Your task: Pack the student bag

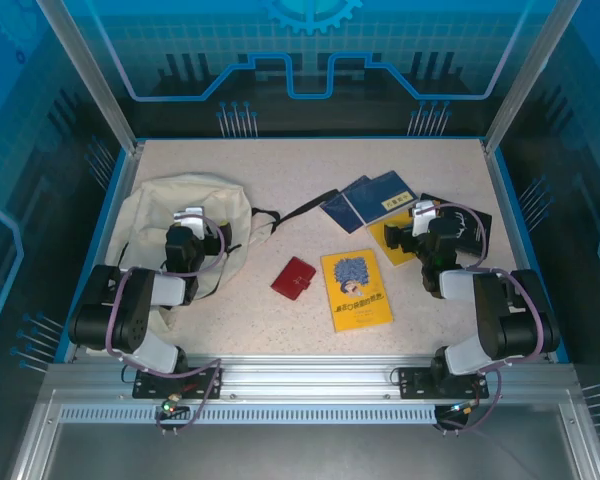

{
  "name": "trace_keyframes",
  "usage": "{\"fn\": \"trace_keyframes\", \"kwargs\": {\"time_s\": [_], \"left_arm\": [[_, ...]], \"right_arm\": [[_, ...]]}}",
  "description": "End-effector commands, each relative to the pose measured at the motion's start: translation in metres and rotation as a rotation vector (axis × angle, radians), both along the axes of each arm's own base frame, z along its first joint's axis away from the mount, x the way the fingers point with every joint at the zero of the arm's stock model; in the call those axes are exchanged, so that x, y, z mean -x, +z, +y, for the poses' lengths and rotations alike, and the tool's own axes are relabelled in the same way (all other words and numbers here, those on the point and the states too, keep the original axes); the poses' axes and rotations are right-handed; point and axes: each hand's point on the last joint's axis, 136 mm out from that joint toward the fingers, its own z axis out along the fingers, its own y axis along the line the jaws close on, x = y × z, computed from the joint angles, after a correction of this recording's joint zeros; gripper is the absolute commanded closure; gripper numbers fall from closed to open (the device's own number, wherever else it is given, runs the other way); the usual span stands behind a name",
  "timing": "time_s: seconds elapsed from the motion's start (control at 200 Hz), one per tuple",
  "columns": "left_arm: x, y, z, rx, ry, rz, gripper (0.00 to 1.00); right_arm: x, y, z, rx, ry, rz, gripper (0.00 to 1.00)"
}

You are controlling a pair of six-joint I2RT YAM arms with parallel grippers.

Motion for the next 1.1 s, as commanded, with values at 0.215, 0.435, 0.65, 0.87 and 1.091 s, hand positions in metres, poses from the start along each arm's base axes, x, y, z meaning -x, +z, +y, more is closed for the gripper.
{"fn": "trace_keyframes", "kwargs": {"time_s": [0.215,0.435,0.65,0.87,1.091], "left_arm": [[-0.007,0.006,-0.002,0.008,-0.019,-0.014,0.01],[-0.006,0.005,-0.002,0.007,-0.021,-0.012,0.01],[-0.007,0.005,-0.001,0.015,-0.024,-0.009,0.01],[-0.002,0.01,-0.002,0.012,-0.028,-0.046,0.01],[0.008,0.041,0.007,0.014,0.024,-0.065,0.01]], "right_arm": [[-0.002,0.002,0.0,-0.002,0.001,-0.015,0.0],[-0.002,0.001,0.0,-0.002,0.001,-0.014,0.0],[-0.002,0.002,0.0,-0.002,0.003,-0.015,0.0],[0.0,0.018,0.002,-0.003,0.018,-0.027,0.0],[0.011,0.07,-0.008,0.018,-0.061,-0.043,0.0]]}}
